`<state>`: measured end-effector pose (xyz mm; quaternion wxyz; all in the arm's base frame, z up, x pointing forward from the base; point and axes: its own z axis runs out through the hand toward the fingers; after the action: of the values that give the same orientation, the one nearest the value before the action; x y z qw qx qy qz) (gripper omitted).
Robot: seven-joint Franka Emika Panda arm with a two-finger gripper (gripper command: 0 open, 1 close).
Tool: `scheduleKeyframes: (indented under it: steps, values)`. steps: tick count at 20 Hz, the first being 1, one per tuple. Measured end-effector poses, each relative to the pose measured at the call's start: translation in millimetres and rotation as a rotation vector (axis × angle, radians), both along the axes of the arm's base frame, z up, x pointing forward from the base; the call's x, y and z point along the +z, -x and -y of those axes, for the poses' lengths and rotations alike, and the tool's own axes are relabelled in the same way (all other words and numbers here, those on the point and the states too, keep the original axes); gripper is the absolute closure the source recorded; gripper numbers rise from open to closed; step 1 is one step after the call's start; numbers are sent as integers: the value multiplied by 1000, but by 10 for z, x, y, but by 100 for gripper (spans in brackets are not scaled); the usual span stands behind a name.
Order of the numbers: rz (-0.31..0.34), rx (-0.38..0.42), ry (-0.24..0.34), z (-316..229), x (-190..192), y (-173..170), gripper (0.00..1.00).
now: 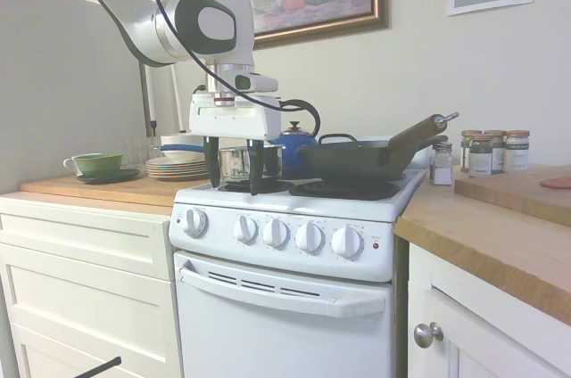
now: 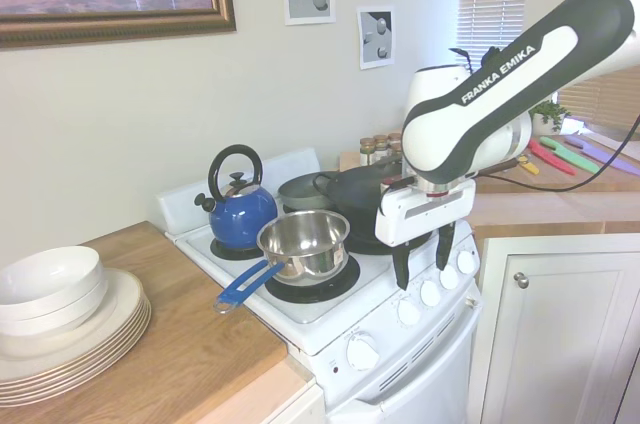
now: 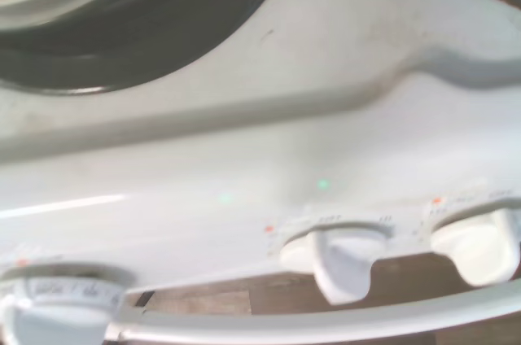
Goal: Turn on the stove on the bottom left
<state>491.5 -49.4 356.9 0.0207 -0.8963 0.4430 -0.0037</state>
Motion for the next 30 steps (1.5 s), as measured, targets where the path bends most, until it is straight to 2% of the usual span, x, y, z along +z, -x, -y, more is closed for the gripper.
scheduleKeyframes:
  steps: [12,13,30]
  values:
    - [-36,-9,-2,159,-269,-158,0]
    - [-36,-9,-2,175,-276,-162,100]
    - [-27,20,3,129,-302,-200,100]
